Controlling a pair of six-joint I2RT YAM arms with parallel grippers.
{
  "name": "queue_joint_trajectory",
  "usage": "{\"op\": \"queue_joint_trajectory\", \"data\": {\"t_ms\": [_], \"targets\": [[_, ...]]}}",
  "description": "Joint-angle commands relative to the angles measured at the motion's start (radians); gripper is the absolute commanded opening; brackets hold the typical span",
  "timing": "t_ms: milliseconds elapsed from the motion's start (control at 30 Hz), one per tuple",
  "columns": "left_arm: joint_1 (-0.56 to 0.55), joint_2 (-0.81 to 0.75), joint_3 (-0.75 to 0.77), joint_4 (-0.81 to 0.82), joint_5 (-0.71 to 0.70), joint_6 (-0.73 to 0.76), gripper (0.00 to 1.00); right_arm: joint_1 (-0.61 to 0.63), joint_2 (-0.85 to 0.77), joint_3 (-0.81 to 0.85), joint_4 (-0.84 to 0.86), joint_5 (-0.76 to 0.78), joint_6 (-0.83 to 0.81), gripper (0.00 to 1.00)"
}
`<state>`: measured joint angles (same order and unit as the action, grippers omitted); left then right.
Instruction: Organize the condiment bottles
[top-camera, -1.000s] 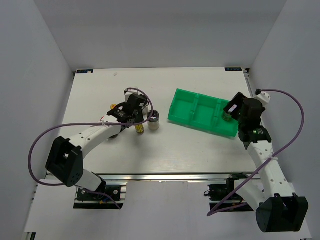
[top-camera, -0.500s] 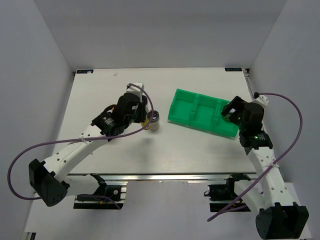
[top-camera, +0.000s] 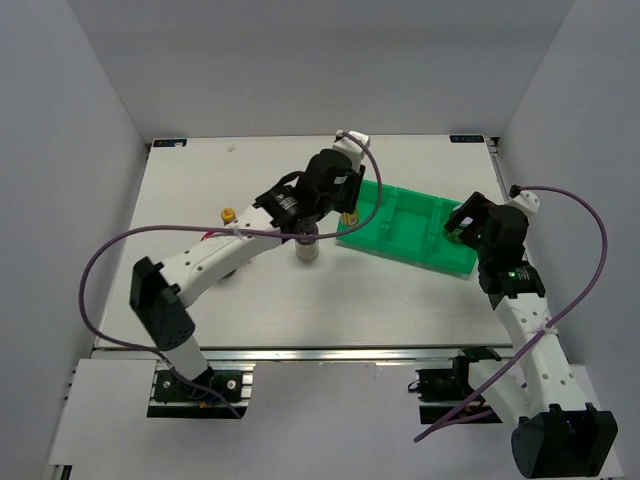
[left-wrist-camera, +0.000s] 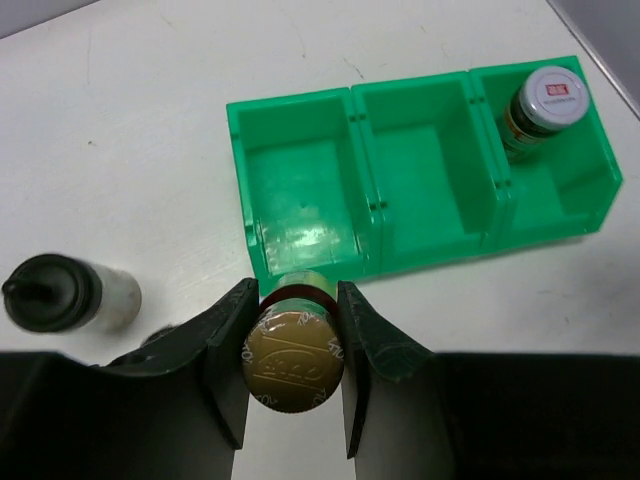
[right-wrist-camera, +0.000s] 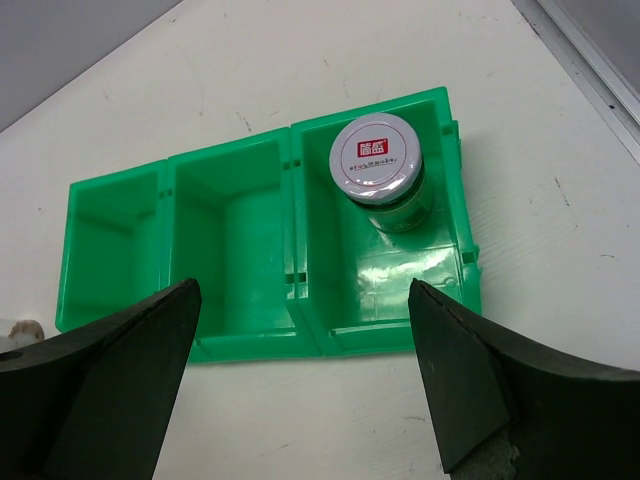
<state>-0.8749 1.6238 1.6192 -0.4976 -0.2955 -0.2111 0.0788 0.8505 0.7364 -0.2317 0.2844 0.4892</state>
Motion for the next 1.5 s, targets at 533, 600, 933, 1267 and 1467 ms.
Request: {"op": "queue_joint_trajectory", "data": {"t_ms": [533,600,933,1267,1467], "targets": [[0.036,0.528,0.581,0.137,-0.064,0.095,0.09,-0.005,0.045,-0.012,0.063,0.062,-0.009,0.89],[0.036,0.515,0.568,0.178,-0.015,0.092,0.11,-0.005,0.055,-0.02,0.074,0.067,-0.011,0.89],[0.034,0.512,0.573,0.228,0.177,0.062,0.12,-0.004,0.078,-0.048,0.109,0.098,0.014,0.89],[0.024,0.616,0.6,0.266,0.28,0.05,0.13,-0.005,0.085,-0.061,0.12,0.121,0.019,0.89],[0.017,0.686,0.627,0.307,0.279,0.047,0.13,-0.005,0.099,-0.061,0.12,0.13,0.017,0.89]]}}
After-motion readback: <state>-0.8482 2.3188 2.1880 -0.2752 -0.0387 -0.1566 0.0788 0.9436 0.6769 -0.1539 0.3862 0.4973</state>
